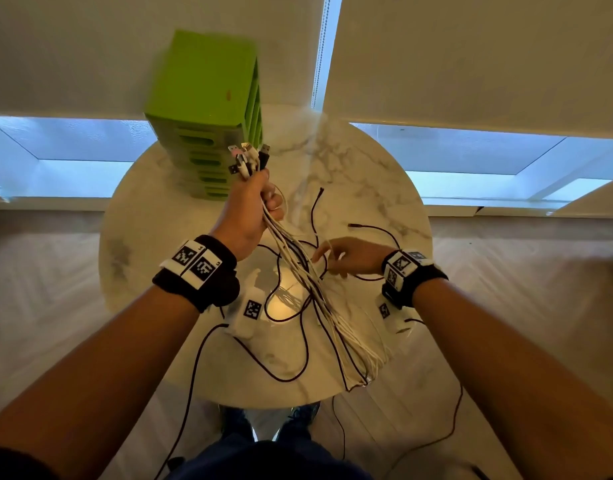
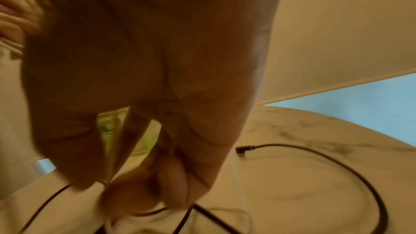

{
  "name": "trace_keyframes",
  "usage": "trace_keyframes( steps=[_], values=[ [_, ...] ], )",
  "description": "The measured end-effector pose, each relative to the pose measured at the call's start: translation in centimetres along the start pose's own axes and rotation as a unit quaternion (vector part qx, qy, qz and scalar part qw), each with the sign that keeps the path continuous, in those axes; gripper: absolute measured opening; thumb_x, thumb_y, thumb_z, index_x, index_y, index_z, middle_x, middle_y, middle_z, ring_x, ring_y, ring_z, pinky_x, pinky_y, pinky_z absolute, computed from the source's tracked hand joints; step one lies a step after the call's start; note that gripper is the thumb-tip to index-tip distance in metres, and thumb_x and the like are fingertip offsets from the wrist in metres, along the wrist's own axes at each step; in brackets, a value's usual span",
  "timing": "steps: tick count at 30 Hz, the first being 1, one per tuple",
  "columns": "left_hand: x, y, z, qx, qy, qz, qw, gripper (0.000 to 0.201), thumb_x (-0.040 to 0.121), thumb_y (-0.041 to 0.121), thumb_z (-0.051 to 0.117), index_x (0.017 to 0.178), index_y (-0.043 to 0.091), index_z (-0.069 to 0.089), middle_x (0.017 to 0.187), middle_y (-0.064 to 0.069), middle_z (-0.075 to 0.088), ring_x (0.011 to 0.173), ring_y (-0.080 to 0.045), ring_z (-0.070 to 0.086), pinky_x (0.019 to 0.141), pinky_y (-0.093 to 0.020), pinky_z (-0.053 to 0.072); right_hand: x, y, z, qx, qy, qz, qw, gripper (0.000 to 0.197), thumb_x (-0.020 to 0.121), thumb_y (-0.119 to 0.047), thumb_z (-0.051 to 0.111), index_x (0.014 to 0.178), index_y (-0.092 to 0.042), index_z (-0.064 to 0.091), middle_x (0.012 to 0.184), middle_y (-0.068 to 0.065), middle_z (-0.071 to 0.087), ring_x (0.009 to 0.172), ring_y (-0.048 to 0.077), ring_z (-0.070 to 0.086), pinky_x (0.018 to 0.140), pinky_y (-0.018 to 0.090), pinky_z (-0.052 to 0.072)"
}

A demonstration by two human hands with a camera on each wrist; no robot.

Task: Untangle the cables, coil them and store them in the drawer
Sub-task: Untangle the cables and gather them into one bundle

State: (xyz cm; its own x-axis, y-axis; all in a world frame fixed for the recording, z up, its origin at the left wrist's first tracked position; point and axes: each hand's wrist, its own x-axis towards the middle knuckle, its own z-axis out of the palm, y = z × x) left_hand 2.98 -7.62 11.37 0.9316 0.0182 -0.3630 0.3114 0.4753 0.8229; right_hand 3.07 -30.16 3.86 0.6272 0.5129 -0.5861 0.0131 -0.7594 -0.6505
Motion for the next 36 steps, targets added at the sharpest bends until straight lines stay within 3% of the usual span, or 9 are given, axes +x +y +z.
trace_keyframes(
  steps=[2, 5, 10, 14, 19, 22, 31, 34, 36],
  values=[
    [-0.1, -0.1, 0.2, 0.004, -0.003, -0.006, 1.0, 0.035, 0.104, 0.004, 0.033, 0.072, 0.019, 0.035, 0.054, 0.006, 0.033, 0.049, -0.009, 0.033, 0.045, -0.021, 0.027, 0.1, -0.6, 1.5, 0.007, -0.089, 0.038, 0.995, 0.016, 0.099, -0.016, 0.056, 0.111, -0.024, 0.063, 0.079, -0.004, 0.069, 0.063, 0.006, 0.063, 0.06, 0.019, 0.049],
    [-0.3, 0.0, 0.1, 0.006, -0.016, -0.011, 1.0, 0.036, 0.104, 0.005, 0.033, 0.072, 0.02, 0.036, 0.055, 0.006, 0.032, 0.049, -0.009, 0.031, 0.046, -0.021, 0.025, 1.1, 0.3, 2.7, -0.008, -0.069, 0.095, 0.993, 0.015, 0.102, -0.02, 0.051, 0.099, -0.016, 0.065, 0.088, 0.007, 0.074, 0.073, 0.021, 0.073, 0.059, 0.022, 0.054],
    [-0.7, 0.2, -0.8, 0.004, -0.038, -0.029, 0.999, 0.03, 0.101, 0.004, 0.033, 0.077, 0.021, 0.038, 0.054, 0.009, 0.03, 0.045, -0.006, 0.024, 0.042, -0.019, 0.022, 2.4, 2.7, -0.2, -0.038, 0.203, 0.096, 0.974, 0.025, 0.104, -0.026, 0.046, 0.103, -0.01, 0.066, 0.086, 0.008, 0.075, 0.079, 0.026, 0.072, 0.084, 0.044, 0.059],
    [-0.9, 0.1, -1.1, 0.104, -0.023, 0.015, 0.994, 0.034, 0.104, 0.009, 0.046, 0.074, 0.022, 0.038, 0.058, 0.007, 0.032, 0.048, -0.008, 0.025, 0.049, -0.025, 0.019, 2.4, 0.5, -2.5, 0.034, 0.345, -0.018, 0.938, 0.025, 0.106, -0.032, 0.044, 0.105, -0.016, 0.063, 0.077, 0.002, 0.07, 0.071, 0.019, 0.068, 0.078, 0.041, 0.057],
    [-0.8, -0.1, -0.9, 0.147, -0.036, 0.041, 0.988, 0.009, 0.106, 0.015, 0.05, 0.099, 0.013, 0.055, 0.067, 0.004, 0.044, 0.053, -0.008, 0.037, 0.05, -0.024, 0.031, 2.0, -2.6, -2.5, -0.174, 0.3, -0.113, 0.931, 0.037, 0.107, -0.04, 0.038, 0.126, -0.02, 0.061, 0.112, 0.003, 0.069, 0.102, 0.023, 0.063, 0.087, 0.043, 0.053],
    [-0.7, -0.5, -0.9, 0.172, -0.028, 0.047, 0.984, 0.014, 0.108, 0.018, 0.049, 0.103, 0.015, 0.061, 0.083, -0.001, 0.063, 0.058, -0.009, 0.047, 0.051, -0.021, 0.039, 1.8, -3.1, -1.8, -0.279, 0.266, -0.126, 0.914, 0.038, 0.106, -0.041, 0.037, 0.129, -0.019, 0.059, 0.11, 0.004, 0.065, 0.102, 0.025, 0.059, 0.084, 0.046, 0.053],
    [-0.5, -2.1, -1.9, 0.252, -0.051, 0.021, 0.966, 0.023, 0.103, 0.029, 0.061, 0.103, 0.005, 0.064, 0.071, -0.002, 0.049, 0.049, -0.009, 0.04, 0.05, -0.025, 0.037, 0.6, -4.7, -2.1, -0.188, 0.301, -0.215, 0.91, 0.038, 0.106, -0.042, 0.037, 0.108, -0.015, 0.064, 0.092, -0.002, 0.062, 0.083, 0.018, 0.058, 0.076, 0.039, 0.05],
    [-0.8, -1.9, -1.7, 0.262, -0.066, 0.028, 0.962, 0.019, 0.104, 0.029, 0.059, 0.093, 0.014, 0.061, 0.066, 0.002, 0.046, 0.048, -0.008, 0.04, 0.049, -0.024, 0.036, 0.0, -5.0, -2.4, -0.15, 0.325, -0.215, 0.909, 0.03, 0.106, -0.034, 0.044, 0.099, -0.012, 0.065, 0.084, -0.003, 0.059, 0.076, 0.016, 0.054, 0.071, 0.031, 0.045],
    [-1.2, -1.7, -1.2, 0.245, -0.075, 0.033, 0.966, 0.022, 0.106, 0.029, 0.056, 0.085, 0.021, 0.056, 0.064, 0.003, 0.037, 0.049, -0.009, 0.037, 0.049, -0.025, 0.033, 0.0, -4.9, -2.1, -0.151, 0.273, -0.186, 0.932, 0.027, 0.104, -0.034, 0.052, 0.097, -0.014, 0.069, 0.087, -0.001, 0.065, 0.079, 0.015, 0.057, 0.072, 0.026, 0.044]
  ],
)
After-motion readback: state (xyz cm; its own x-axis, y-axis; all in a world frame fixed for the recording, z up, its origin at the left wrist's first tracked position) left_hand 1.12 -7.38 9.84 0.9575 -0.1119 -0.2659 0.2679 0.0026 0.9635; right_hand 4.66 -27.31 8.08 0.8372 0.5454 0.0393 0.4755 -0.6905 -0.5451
